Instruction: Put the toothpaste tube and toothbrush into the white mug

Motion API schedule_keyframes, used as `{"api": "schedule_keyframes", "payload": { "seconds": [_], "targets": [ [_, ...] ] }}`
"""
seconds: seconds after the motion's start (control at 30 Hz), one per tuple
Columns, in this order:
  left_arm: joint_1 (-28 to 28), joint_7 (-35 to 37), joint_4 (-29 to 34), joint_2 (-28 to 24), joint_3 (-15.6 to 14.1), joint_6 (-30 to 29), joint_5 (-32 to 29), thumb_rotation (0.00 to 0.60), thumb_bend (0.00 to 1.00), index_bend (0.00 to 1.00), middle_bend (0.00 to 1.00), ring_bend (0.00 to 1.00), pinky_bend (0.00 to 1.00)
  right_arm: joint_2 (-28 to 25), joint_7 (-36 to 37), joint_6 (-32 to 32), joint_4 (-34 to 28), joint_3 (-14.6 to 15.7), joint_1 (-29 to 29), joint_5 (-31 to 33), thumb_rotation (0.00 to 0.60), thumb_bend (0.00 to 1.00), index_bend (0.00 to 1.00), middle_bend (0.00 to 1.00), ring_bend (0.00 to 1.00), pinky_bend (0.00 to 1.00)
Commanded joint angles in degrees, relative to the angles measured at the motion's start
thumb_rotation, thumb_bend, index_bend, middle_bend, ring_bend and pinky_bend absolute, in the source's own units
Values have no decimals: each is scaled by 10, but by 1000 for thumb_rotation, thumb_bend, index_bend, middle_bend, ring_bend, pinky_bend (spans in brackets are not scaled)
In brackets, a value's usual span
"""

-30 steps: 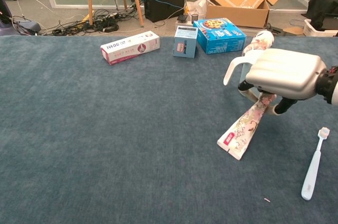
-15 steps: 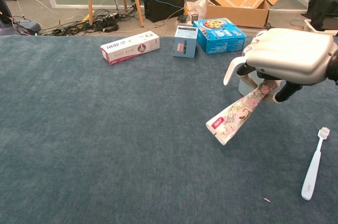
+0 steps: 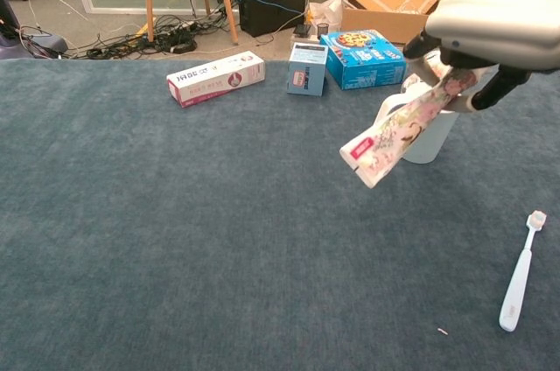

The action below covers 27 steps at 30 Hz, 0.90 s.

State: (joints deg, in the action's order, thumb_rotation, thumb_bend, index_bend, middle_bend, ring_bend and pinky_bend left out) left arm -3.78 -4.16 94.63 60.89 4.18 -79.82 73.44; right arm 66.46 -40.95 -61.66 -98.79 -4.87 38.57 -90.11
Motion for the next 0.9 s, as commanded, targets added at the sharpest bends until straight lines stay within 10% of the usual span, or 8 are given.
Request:
{"api": "schedule_keyframes", "payload": {
  "seconds": [0.03, 0.4, 0.9],
  "targets": [
    [0, -1, 0, 0, 0, 0, 0, 600, 0, 315, 403, 331, 281, -36, -33, -12, -36, -17, -6, 14, 600, 193, 701, 1000, 1000, 1000],
    [0, -5, 2, 1, 0, -2, 0, 600, 0, 315, 403, 331, 280, -111, -127, -21, -103, -59, -7, 82, 600, 193, 701, 1000, 1000, 1000],
    [1, -1, 2, -1, 0, -2, 2, 600, 0, 315, 403, 331, 281, -78, -212, -7, -32, -73, 20, 194, 600, 193, 701, 1000, 1000, 1000]
  ]
}}
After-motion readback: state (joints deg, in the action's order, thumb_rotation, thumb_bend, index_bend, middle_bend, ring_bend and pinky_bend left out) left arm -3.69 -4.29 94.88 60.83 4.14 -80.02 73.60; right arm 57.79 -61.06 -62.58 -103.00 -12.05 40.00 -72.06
